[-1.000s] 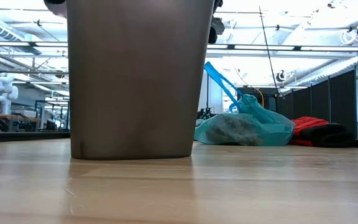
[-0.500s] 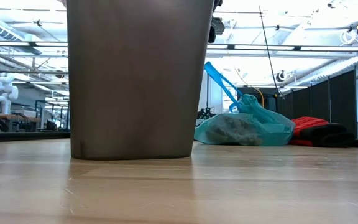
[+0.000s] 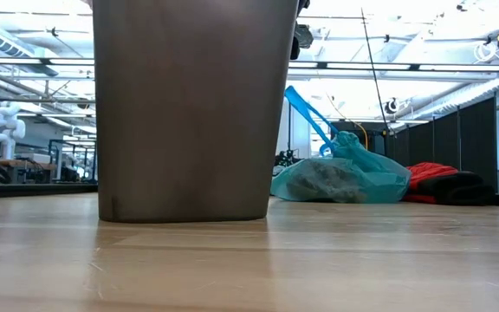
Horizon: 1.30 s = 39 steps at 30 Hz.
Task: Place trash/remove bag and relplace
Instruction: Insert the pink trash bag into the black trash bin
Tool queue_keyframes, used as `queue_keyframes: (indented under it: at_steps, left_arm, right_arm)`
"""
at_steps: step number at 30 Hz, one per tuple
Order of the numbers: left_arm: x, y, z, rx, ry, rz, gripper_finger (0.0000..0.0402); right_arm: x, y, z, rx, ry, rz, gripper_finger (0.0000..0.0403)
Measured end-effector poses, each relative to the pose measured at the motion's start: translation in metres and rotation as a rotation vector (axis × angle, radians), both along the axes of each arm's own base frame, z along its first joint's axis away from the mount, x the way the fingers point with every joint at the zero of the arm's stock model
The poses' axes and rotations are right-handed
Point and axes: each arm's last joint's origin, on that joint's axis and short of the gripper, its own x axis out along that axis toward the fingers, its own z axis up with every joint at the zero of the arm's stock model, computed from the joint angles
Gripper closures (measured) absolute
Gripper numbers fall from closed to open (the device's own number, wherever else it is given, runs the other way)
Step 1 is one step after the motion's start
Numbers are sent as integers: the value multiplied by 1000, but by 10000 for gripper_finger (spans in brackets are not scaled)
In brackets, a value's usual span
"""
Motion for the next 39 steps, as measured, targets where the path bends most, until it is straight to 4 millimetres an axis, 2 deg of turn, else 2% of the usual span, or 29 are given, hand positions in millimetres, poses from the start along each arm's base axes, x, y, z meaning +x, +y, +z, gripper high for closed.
queue_keyframes:
  at_steps: [5,14,17,22,23,32,39]
  left_arm:
    - [9,18,-4,-73,67,95,206]
    - [23,23,-11,-177,158,94,213]
    - [24,23,-16,-166,195,129,249]
    - [21,25,-21,-149,231,201,372]
    - [20,26,-21,-142,228,215,386]
    - [18,35,-39,-114,170,359,400]
    - [19,43,-45,-105,134,423,401]
  right_arm:
    - [0,1,0,-7,-3,15,403]
    - [0,1,0,-10,-4,18,403]
    - [0,1,0,-9,-3,18,403]
    - [0,1,0,-11,-2,22,403]
    - [0,1,0,-12,-2,22,403]
    - [0,4,0,-15,4,35,403]
    - [-1,4,0,-24,9,46,403]
